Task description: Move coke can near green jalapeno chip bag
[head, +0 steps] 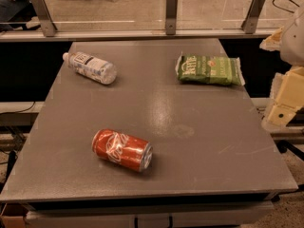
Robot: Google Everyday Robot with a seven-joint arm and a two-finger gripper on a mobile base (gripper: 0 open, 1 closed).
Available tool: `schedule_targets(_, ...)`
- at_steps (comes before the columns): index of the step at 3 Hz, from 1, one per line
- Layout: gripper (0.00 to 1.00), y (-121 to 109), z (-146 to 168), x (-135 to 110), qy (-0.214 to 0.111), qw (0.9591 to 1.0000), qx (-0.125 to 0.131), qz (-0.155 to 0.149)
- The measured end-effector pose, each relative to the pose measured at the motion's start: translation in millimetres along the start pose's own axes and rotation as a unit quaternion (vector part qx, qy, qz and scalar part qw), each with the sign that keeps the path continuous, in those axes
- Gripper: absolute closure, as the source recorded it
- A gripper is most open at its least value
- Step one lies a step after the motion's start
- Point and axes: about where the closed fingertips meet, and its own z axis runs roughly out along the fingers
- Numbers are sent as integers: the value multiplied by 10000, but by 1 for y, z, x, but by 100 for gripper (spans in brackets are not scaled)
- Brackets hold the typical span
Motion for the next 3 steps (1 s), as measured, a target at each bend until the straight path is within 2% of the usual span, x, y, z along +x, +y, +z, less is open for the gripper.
schedule_targets(2,0,1,5,-6,-102,9999,-39,-33)
schedule_targets(3,0,17,31,-37,-403,9985,-351,-145)
